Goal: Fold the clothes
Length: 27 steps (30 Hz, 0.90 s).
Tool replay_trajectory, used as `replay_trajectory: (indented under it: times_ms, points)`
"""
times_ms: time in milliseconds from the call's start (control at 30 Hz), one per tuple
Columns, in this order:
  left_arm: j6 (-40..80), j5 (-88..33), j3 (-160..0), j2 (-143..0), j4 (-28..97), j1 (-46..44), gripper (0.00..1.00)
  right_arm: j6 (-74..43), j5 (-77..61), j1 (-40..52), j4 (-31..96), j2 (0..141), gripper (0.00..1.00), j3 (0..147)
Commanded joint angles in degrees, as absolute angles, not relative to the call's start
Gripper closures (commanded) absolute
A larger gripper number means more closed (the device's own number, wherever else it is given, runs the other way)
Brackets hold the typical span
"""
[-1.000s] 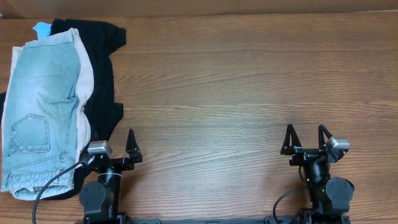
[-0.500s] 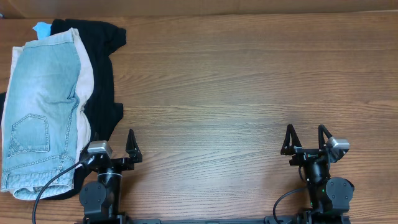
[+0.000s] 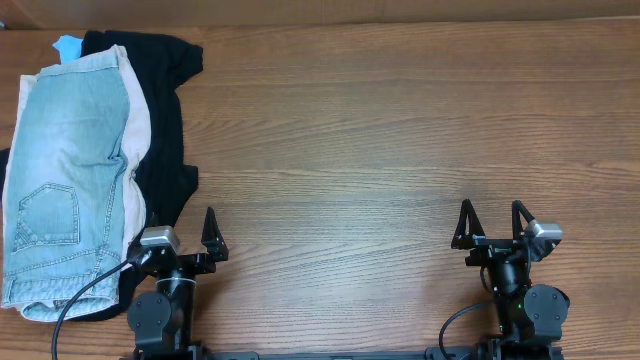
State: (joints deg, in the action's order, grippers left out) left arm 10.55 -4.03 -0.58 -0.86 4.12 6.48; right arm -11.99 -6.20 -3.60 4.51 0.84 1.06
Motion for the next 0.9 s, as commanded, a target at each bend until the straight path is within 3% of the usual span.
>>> replay_trajectory:
  times_ms: [0,867]
  points:
    - [10.3,-3.2,-0.3,-0.3,4.1,6.8,0.0,-12.2,-6.5,-3.3,4.2,0.2,0.0,0.4]
    - [7.2,-13.6,-3.7,-0.4,3.2,6.8,0.0,-11.9,-9.1,-3.3,-2.9,0.2,0.0,3.5]
